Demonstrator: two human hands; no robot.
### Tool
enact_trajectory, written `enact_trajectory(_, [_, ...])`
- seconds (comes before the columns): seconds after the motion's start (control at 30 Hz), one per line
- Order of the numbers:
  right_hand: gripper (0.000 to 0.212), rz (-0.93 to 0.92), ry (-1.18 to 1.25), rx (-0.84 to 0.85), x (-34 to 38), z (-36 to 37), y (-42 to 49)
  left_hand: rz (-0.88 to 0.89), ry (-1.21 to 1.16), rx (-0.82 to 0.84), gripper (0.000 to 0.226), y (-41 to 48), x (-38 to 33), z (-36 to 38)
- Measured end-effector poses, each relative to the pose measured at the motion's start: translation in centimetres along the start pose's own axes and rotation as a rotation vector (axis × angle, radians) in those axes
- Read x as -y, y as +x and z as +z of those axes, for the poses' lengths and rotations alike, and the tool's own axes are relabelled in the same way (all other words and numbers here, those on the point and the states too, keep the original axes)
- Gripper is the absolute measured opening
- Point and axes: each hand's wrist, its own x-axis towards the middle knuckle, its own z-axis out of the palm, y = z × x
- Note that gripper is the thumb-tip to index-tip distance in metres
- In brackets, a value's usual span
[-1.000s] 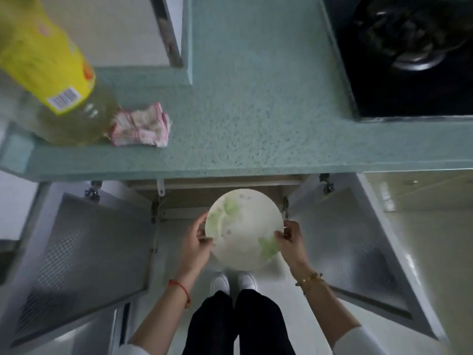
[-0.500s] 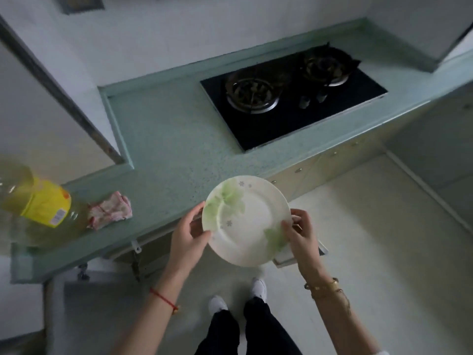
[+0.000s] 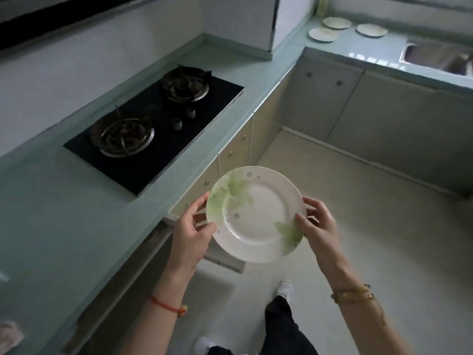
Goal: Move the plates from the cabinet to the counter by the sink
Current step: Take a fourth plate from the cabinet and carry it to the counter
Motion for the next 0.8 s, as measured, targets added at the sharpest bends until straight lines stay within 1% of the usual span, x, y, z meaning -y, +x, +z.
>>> enact_trajectory(0.13, [0.033, -0.016, -0.02, -0.095, 1.8, -6.4, 4.9, 0.042, 0.011, 0.071, 0.064, 4.2, -2.9, 7.9])
enact_trajectory(0.37, [0.031, -0.065, -0.011, -0.201, 5.6, -15.8, 13.5, 0.087, -0.013, 0.114, 0.066, 11.2, -7.8, 20.6])
enact_trajectory(0.53, [0.03, -0.075, 0.007, -0.251, 7.3, -19.9, 19.5, 0.105, -0.009, 0.164, 0.065, 16.8, -10.2, 26.9])
enact_trajectory(0.8, [0.031, -0.05, 0.016, -0.305, 9.3, -23.5, 31.4, 0.099, -0.007, 0.246, 0.063, 27.9, -13.0, 35.1])
